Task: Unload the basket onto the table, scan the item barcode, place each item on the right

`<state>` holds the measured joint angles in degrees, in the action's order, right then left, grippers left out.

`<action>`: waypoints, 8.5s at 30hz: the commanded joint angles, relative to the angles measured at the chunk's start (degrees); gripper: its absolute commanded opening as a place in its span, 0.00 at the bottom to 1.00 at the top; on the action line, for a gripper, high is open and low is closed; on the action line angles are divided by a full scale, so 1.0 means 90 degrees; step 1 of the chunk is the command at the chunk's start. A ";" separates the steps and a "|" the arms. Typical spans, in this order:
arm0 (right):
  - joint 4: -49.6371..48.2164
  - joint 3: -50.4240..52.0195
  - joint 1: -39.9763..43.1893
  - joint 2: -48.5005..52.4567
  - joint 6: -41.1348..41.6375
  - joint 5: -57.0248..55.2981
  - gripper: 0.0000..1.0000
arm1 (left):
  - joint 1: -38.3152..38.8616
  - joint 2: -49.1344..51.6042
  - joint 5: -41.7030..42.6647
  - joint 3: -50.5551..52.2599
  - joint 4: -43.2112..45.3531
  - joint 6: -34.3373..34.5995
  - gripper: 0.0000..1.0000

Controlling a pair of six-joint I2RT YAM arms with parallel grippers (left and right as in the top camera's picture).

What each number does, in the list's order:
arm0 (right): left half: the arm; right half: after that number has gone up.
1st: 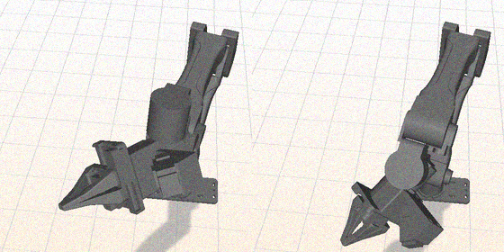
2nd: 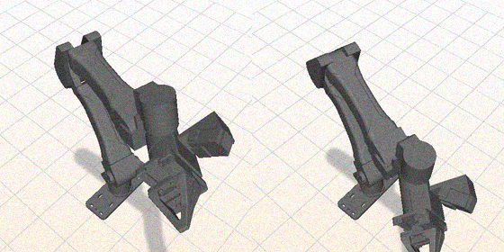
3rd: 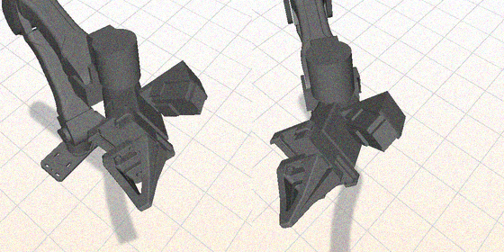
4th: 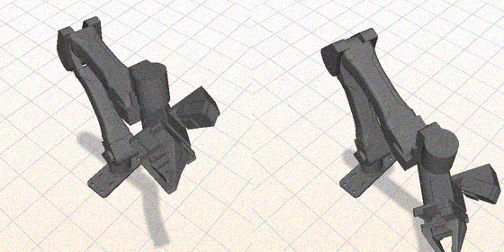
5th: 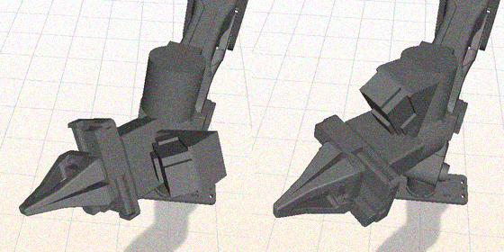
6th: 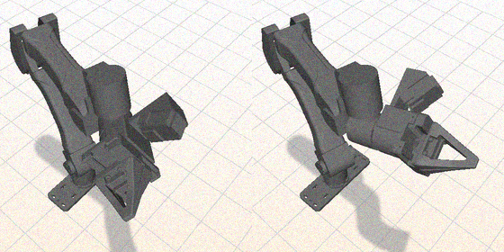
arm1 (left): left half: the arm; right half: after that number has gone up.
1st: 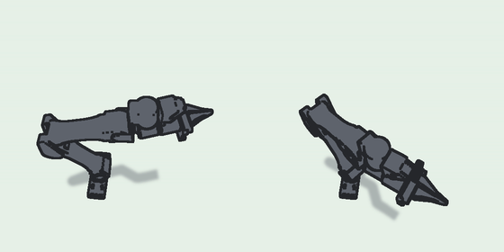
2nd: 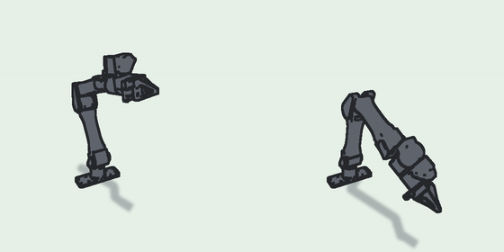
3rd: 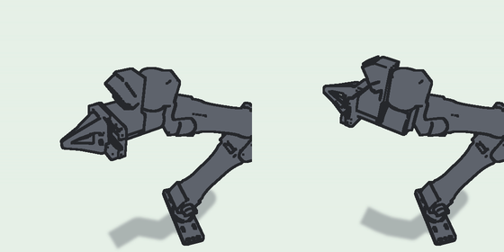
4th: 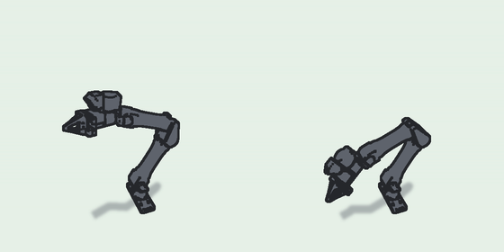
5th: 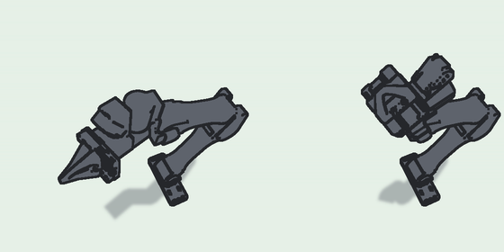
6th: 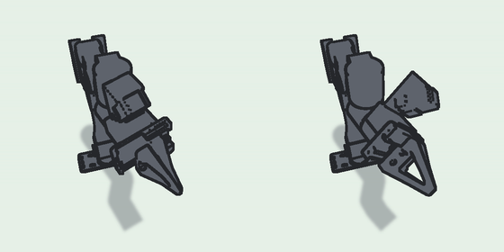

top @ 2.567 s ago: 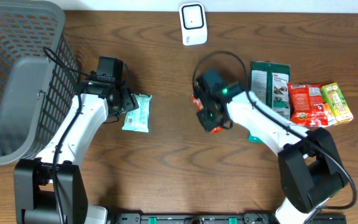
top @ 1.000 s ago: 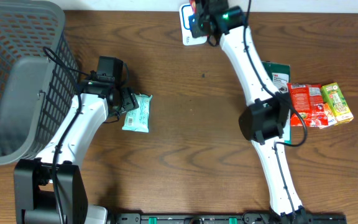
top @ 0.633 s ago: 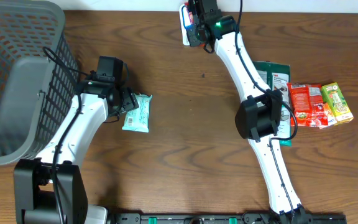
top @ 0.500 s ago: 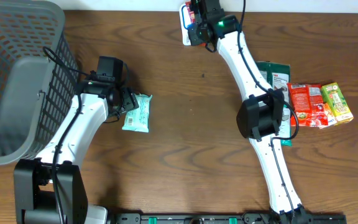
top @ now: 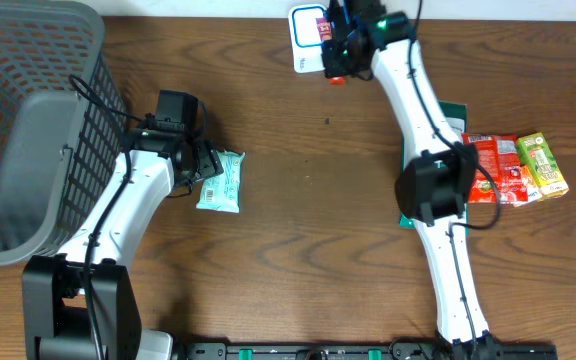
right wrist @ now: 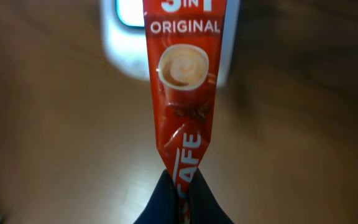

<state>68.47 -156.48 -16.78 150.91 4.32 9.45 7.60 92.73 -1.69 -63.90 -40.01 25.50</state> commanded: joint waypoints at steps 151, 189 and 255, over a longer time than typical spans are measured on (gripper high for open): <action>0.0789 0.5663 0.0131 -0.3801 -0.0593 0.2351 0.70 | 0.1056 0.1299 0.1783 0.0527 0.1411 -0.0151 0.14; -0.4753 0.9668 -0.1078 -0.3791 0.1683 0.3082 0.50 | 0.1149 0.1287 0.1392 -0.0223 0.0427 -0.0481 0.16; -0.6263 1.0285 -0.2234 -0.3764 0.1802 0.2892 0.25 | 0.0896 0.2157 0.2897 0.0083 0.0631 -0.1758 0.17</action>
<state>12.88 -64.84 -32.14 115.74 20.84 35.09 15.29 109.21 27.77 -64.05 -35.33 10.44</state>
